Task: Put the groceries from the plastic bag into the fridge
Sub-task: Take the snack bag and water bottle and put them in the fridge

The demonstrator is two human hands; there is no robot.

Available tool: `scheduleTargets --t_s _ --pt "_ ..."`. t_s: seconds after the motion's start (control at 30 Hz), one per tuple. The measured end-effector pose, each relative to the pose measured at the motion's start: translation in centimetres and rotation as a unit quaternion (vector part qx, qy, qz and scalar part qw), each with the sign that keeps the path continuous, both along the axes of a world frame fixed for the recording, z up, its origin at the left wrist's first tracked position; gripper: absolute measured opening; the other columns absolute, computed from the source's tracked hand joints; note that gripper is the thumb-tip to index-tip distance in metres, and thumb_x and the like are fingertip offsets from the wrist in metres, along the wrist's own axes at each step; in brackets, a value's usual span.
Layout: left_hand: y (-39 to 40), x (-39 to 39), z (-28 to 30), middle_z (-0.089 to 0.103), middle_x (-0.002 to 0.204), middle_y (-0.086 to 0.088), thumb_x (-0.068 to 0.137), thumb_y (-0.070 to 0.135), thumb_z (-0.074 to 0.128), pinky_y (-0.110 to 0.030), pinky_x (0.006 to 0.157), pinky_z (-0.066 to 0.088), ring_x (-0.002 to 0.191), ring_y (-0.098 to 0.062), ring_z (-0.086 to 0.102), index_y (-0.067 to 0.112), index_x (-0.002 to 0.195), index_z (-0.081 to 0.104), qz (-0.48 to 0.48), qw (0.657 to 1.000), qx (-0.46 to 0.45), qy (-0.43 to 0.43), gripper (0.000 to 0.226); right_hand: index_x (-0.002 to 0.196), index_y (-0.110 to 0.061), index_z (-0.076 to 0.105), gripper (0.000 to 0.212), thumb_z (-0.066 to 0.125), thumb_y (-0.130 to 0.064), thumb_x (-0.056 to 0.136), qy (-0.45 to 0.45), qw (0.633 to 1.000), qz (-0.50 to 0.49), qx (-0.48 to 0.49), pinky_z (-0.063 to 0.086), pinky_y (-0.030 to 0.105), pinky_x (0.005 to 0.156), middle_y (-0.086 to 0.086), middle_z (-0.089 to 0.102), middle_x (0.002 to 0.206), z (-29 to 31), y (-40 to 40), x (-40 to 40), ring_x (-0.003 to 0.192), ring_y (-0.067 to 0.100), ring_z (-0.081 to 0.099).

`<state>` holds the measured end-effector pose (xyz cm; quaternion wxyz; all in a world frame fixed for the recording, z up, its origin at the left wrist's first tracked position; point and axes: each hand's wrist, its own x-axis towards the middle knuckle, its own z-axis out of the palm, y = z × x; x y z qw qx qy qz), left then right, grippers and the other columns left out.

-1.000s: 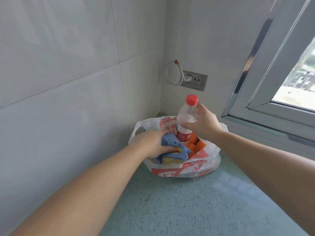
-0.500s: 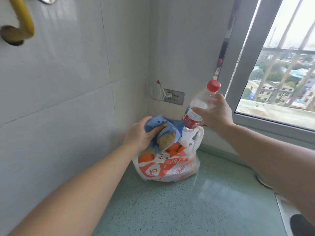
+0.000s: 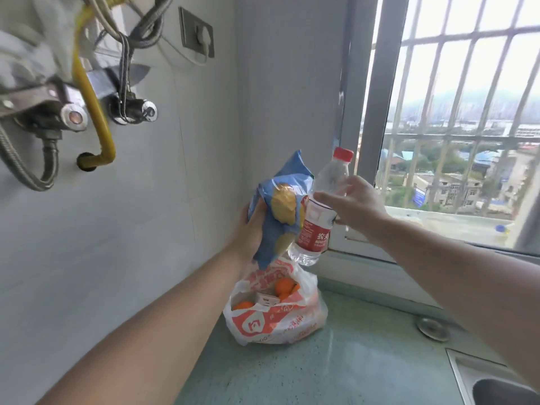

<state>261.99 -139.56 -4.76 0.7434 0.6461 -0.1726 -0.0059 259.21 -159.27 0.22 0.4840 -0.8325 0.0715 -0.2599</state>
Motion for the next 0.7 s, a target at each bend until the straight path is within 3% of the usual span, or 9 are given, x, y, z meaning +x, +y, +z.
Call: scheduleTargets --t_s 0.07,0.17,0.23,0.37,0.5,0.63,0.7 --pt "-0.4 -1.6 1.0 0.069 0.107 -0.010 0.098 0.051 0.042 -0.038 0.086 0.054 0.098 -0.024 0.064 0.017 0.109 0.066 -0.055 0.997 -0.008 0.053 0.044 0.103 -0.027 0.051 0.048 0.081 -0.041 0.068 -0.009 1.000 0.000 -0.008 0.058 0.047 0.079 -0.007 0.059 0.096 1.0 -0.9 -1.8 0.094 0.021 0.063" --pt "-1.4 -3.4 2.5 0.065 0.124 -0.009 0.078 0.077 0.050 -0.052 0.102 0.046 0.113 -0.029 0.062 0.021 0.120 0.065 -0.092 0.989 0.014 0.112 0.072 0.105 -0.026 0.052 0.049 0.082 -0.038 0.067 -0.015 0.999 -0.008 -0.032 0.057 0.049 0.081 -0.004 0.060 0.098 2.2 -2.9 -4.7 0.095 0.022 0.063" --pt "-2.8 -4.6 3.7 0.064 0.127 -0.010 0.065 0.084 0.049 -0.056 0.103 0.044 0.118 -0.031 0.059 0.019 0.125 0.062 -0.123 0.984 0.039 0.126 0.090 0.112 -0.021 0.054 0.056 0.083 -0.037 0.066 -0.012 0.999 -0.018 -0.049 0.056 0.048 0.082 0.001 0.061 0.104 2.7 -4.3 -6.7 0.095 0.024 0.062" --pt "-7.9 -6.7 5.4 0.067 0.115 -0.006 0.059 0.074 0.056 -0.053 0.088 0.053 0.109 -0.030 0.063 0.029 0.114 0.062 -0.210 0.963 0.081 0.149 0.072 0.122 -0.018 0.053 0.067 0.085 -0.037 0.066 -0.009 0.996 -0.073 -0.052 0.056 0.041 0.080 0.004 0.062 0.108 3.3 -7.7 -10.7 0.094 0.022 0.062" --pt "-15.0 -7.3 5.5 0.069 0.106 -0.005 0.081 0.059 0.055 -0.049 0.088 0.053 0.101 -0.026 0.065 0.027 0.105 0.065 -0.275 0.947 0.087 0.143 0.042 0.125 -0.016 0.050 0.068 0.083 -0.038 0.069 -0.001 0.984 -0.165 -0.068 0.049 0.026 0.066 0.004 0.060 0.110 3.5 -12.5 -15.8 0.094 0.020 0.059" --pt "-23.5 -9.3 4.3 0.069 0.100 -0.003 0.077 0.053 0.061 -0.043 0.080 0.054 0.091 -0.023 0.066 0.024 0.106 0.064 -0.357 0.919 0.092 0.138 0.040 0.126 -0.013 0.048 0.073 0.083 -0.040 0.068 0.028 0.952 -0.295 -0.072 0.056 0.035 0.075 0.006 0.060 0.113 2.7 -17.2 -23.4 0.097 0.023 0.061" --pt "-27.7 -11.6 3.2 0.067 0.109 -0.005 0.076 0.053 0.062 -0.044 0.077 0.054 0.090 -0.023 0.066 0.024 0.117 0.058 -0.401 0.901 0.095 0.139 0.050 0.123 -0.016 0.049 0.070 0.083 -0.041 0.067 0.045 0.929 -0.363 -0.052 0.057 0.039 0.077 0.005 0.061 0.112 2.0 -18.5 -28.3 0.097 0.023 0.062"
